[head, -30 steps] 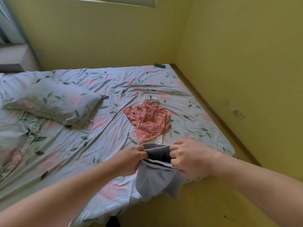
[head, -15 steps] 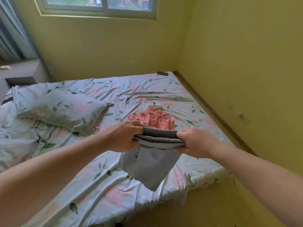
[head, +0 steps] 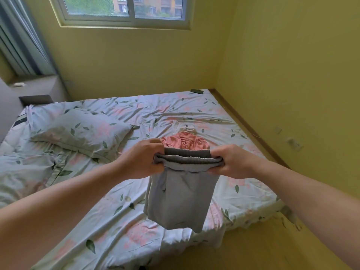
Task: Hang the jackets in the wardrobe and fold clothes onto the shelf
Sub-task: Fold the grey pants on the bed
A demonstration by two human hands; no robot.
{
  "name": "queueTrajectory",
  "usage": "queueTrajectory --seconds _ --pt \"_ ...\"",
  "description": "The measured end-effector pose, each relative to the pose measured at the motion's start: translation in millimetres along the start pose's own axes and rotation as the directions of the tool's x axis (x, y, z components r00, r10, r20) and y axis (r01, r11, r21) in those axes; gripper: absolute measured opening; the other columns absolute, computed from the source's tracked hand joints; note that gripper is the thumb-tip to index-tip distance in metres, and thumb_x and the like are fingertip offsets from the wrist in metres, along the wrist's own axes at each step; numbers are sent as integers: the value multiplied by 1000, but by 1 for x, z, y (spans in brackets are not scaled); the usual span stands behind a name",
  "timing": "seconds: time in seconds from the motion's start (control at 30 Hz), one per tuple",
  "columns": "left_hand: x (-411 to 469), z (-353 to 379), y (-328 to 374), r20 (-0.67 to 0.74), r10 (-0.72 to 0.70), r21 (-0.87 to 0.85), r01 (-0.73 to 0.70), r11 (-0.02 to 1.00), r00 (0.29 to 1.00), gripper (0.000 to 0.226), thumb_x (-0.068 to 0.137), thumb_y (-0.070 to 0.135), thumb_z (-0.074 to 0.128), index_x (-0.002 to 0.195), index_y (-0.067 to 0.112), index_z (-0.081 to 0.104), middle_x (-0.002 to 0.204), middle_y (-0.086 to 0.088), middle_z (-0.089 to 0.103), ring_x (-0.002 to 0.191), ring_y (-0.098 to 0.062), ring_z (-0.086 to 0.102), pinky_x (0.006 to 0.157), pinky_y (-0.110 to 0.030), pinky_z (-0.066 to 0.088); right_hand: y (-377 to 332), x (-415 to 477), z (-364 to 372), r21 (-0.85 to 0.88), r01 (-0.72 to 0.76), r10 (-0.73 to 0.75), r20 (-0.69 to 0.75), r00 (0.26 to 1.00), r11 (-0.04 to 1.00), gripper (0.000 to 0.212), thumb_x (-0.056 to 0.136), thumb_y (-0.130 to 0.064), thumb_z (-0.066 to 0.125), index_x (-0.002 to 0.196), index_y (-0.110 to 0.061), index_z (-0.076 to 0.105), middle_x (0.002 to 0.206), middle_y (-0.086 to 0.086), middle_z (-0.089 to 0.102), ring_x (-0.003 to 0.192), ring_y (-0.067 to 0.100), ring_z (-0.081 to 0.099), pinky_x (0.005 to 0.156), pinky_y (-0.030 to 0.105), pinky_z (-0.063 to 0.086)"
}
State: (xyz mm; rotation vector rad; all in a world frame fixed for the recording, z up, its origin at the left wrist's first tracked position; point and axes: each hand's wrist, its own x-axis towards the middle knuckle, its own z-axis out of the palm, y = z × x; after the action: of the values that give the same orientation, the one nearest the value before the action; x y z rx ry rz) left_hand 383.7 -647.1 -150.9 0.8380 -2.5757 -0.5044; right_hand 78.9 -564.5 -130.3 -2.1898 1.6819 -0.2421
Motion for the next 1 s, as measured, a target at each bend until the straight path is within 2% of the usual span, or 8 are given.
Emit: queueTrajectory --seconds 0.17,0.27,0.4,0.57,0.67,0.73,0.83,1.0 --pt "0 -1 2 103 -359 -183 373 910 927 59 68 21 77 119 36 54 109 14 61 80 -9 62 73 -32 56 -6 -1 -4 127 -103 105 -12 994 987 35 75 -19 80 72 -21 46 78 -3 55 72 15 47 62 31 39" --pt "3 -6 2 271 -380 -184 435 881 884 79 65 24 70 139 43 49 117 13 65 99 -10 64 87 -32 56 -11 1 -4 179 -114 118 -11 993 977 38 74 -14 80 72 -24 43 76 -5 51 69 12 44 60 29 38" --pt "7 -10 1 299 -375 -23 400 916 877 43 65 28 65 107 29 72 96 8 70 90 -12 64 78 -35 57 -18 7 -2 129 -122 117 44 992 984 37 75 -16 78 82 -26 43 83 -3 52 69 12 47 58 30 44" --pt "6 -7 -8 350 -328 114 308 945 877 22 63 33 59 78 17 65 80 1 61 76 -18 58 69 -42 52 -24 19 -2 123 -152 138 119 983 981 52 78 -20 78 121 -33 52 104 -11 58 88 12 57 64 15 42" --pt "8 -9 -17 292 -289 101 271 957 912 13 77 20 67 88 14 72 86 1 60 79 -16 56 71 -37 49 -28 30 2 56 -137 123 208 970 989 13 82 -18 73 85 -26 63 84 -7 61 77 17 61 58 25 50" --pt "9 -10 -25 284 -333 91 321 943 899 13 80 17 65 91 13 71 89 -2 62 76 -19 62 68 -37 54 -30 40 4 -5 -128 127 156 980 992 22 84 -17 71 72 -26 54 79 -5 56 71 11 57 58 25 46" --pt "8 -6 -37 394 -426 -33 476 879 814 7 86 9 57 88 14 61 91 -7 63 59 -17 72 61 -44 61 -35 55 8 -3 -183 179 218 960 983 20 88 -17 70 78 -21 53 90 0 56 73 16 63 59 29 57" --pt "7 -5 -65 455 -449 -202 581 789 769 7 88 1 50 94 4 53 96 -14 59 66 -27 75 74 -55 60 -44 80 13 68 -244 202 373 905 967 21 90 -14 69 81 -21 51 95 5 57 70 17 69 60 32 62"
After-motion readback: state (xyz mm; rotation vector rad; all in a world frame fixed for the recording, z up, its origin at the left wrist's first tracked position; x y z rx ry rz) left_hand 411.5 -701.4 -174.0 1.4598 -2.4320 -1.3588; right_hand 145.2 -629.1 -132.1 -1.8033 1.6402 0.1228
